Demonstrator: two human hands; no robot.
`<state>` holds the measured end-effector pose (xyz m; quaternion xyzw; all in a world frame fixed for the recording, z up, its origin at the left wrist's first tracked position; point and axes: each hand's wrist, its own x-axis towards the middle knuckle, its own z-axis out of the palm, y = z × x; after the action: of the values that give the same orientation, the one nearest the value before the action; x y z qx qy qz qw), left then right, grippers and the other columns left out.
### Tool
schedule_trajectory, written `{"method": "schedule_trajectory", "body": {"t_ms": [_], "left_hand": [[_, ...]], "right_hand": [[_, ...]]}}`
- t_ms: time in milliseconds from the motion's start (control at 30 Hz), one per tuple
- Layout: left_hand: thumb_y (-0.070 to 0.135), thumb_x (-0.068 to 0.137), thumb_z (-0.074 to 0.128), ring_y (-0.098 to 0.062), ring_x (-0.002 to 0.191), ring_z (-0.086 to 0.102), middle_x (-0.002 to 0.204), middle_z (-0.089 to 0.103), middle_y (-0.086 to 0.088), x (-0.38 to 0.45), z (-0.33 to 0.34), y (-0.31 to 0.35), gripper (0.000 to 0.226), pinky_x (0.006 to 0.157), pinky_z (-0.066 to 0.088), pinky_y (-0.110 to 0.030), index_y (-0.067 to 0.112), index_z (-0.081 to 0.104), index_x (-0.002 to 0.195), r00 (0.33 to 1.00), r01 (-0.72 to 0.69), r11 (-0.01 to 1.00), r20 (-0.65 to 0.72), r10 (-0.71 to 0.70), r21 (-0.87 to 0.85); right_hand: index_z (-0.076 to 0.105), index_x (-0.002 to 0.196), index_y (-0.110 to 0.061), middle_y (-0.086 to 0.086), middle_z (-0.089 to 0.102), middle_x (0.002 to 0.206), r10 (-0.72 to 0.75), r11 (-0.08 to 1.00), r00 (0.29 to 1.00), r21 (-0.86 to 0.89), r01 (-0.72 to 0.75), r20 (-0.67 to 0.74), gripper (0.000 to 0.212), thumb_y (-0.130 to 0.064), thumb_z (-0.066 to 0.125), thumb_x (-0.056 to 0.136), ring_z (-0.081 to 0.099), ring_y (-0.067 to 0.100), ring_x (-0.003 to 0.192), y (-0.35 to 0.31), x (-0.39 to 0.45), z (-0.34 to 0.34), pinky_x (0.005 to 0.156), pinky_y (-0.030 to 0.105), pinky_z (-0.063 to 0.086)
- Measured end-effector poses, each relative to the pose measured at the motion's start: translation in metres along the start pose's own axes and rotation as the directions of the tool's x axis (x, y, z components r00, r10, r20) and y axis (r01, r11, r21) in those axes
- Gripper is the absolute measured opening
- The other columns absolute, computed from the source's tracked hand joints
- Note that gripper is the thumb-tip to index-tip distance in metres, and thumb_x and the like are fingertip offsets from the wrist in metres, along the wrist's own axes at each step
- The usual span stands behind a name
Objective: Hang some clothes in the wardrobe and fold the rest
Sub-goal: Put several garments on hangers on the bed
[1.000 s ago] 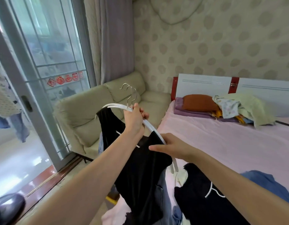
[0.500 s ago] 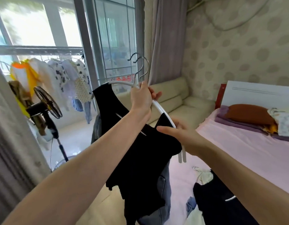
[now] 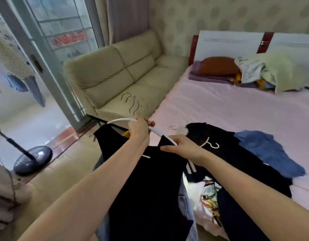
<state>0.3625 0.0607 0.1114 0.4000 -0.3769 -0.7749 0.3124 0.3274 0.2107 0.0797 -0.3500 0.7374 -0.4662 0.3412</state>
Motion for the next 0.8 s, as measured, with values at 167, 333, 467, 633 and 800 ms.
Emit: {"method": "schedule_trajectory", "body": {"t_ms": [167,333,467,633,800], "left_hand": [[-0.001,0.100,0.036,-0.016,0.041,0.045,0.063,0.037,-0.008,0.041,0.006,-0.092,0.024,0.045,0.052,-0.026,0.008,0.039,0.077,0.972,0.237,0.966,0.013,-0.236,-0.108],[0.003,0.100,0.041,-0.020,0.057,0.058,0.068,0.044,-0.010,0.062,0.037,-0.137,0.020,0.064,0.055,-0.033,0.006,0.043,0.080,0.917,0.366,0.930,0.179,-0.357,-0.022],[0.002,0.100,0.041,-0.021,0.061,0.055,0.069,0.045,-0.010,0.081,0.070,-0.150,0.023,0.066,0.054,-0.034,0.005,0.045,0.078,0.911,0.348,0.937,0.221,-0.348,0.040],[0.002,0.099,0.039,-0.010,0.039,0.050,0.062,0.042,-0.006,0.121,0.107,-0.184,0.029,0.051,0.053,-0.026,0.008,0.042,0.071,0.919,0.323,0.935,0.186,-0.348,0.149],[0.003,0.100,0.039,-0.009,0.039,0.043,0.060,0.040,-0.004,0.157,0.153,-0.217,0.026,0.048,0.054,-0.024,0.009,0.041,0.075,0.937,0.298,0.944,0.146,-0.318,0.142]], "right_hand": [[0.053,0.074,-0.004,0.005,0.045,0.065,0.134,0.977,0.979,-0.144,-0.156,-0.153,0.035,-0.033,0.069,0.085,0.043,0.016,0.059,0.093,0.014,-0.015,0.056,0.028,0.032],[0.053,0.070,-0.014,-0.003,0.046,0.062,0.233,0.943,0.929,-0.165,-0.288,-0.286,0.031,-0.033,0.074,0.081,0.044,0.008,0.058,0.144,0.025,-0.045,0.057,0.028,0.032],[0.065,0.080,-0.017,-0.002,0.057,0.070,0.307,0.949,0.902,0.029,-0.314,-0.304,0.024,-0.040,0.073,0.080,0.052,0.005,0.063,0.154,0.032,-0.075,0.057,0.018,0.039],[0.069,0.097,-0.007,0.006,0.069,0.090,0.522,0.847,0.711,0.386,-0.367,-0.471,0.029,-0.032,0.054,0.096,0.063,0.013,0.083,0.212,0.066,-0.125,0.078,0.023,0.049],[0.059,0.113,0.008,0.030,0.064,0.094,0.734,0.670,0.517,0.589,-0.451,-0.439,0.028,-0.010,0.050,0.094,0.061,0.025,0.071,0.289,0.122,-0.172,0.089,0.042,0.052]]}}
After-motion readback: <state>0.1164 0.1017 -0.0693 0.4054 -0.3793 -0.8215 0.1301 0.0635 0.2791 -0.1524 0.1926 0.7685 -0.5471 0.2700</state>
